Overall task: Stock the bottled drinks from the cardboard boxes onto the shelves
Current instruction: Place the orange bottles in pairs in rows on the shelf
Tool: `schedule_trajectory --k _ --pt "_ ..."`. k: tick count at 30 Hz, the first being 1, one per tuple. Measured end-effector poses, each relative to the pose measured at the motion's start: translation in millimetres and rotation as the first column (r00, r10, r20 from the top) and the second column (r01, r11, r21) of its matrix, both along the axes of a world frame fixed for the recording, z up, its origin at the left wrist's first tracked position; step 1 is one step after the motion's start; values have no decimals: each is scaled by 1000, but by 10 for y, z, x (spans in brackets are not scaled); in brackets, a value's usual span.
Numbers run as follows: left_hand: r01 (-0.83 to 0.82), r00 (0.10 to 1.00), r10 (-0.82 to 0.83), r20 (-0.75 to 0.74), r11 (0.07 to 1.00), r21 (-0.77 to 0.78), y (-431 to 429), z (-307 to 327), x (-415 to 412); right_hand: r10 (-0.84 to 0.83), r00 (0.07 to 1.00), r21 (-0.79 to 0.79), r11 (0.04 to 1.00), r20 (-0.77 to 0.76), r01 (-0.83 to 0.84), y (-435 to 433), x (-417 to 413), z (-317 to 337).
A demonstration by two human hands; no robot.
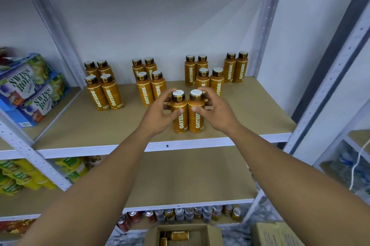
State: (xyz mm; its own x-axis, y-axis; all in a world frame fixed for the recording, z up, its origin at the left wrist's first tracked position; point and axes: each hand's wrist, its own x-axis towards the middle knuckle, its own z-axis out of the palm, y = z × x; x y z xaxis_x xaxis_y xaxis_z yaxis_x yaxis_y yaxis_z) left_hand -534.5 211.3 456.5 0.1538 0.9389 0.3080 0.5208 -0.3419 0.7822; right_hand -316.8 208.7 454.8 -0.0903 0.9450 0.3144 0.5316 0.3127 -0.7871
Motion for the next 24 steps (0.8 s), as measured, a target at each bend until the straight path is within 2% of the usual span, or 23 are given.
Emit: schedule_trajectory --k 12,24 --pt "58 998 -59 -11 998 -18 -18 24 1274 -76 997 -20 997 18 77 -167 1186 57" --pt "161 987 -161 4 987 1 249 -51 1699 -178 983 -32 983 39 179 -84 1574 29"
